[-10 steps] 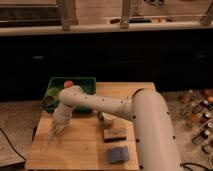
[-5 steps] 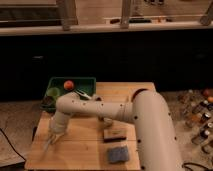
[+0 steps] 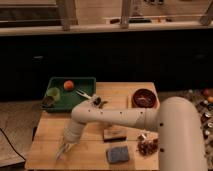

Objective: Wipe table surface with towel

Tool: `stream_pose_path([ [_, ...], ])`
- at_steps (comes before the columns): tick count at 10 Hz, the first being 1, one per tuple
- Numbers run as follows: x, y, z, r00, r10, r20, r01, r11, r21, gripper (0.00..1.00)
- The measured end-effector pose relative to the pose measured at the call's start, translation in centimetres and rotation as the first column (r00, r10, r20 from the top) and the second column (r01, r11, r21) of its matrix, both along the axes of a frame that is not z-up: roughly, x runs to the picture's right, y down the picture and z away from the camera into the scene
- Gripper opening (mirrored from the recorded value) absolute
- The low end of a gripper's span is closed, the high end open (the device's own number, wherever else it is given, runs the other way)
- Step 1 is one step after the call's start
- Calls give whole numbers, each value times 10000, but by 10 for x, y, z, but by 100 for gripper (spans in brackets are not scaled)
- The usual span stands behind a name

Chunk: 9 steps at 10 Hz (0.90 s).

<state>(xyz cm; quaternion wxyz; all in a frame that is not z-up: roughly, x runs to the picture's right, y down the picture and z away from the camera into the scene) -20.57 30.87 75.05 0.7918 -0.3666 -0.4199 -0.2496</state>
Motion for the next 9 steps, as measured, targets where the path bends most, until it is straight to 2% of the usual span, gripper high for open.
stream_pose_path([
  [1, 6, -5, 5, 9997, 74, -254, -72, 10000, 64, 0],
  [3, 13, -26, 27, 9970, 178, -747, -159, 9995, 260, 0],
  [5, 13, -50, 49, 9952, 258, -940, -209, 9984, 529, 0],
  [7, 2, -62, 58, 9973, 164, -711, -111, 9971, 751, 0],
  [9, -22, -65, 57, 9999, -92, -60, 98, 9955, 942, 0],
])
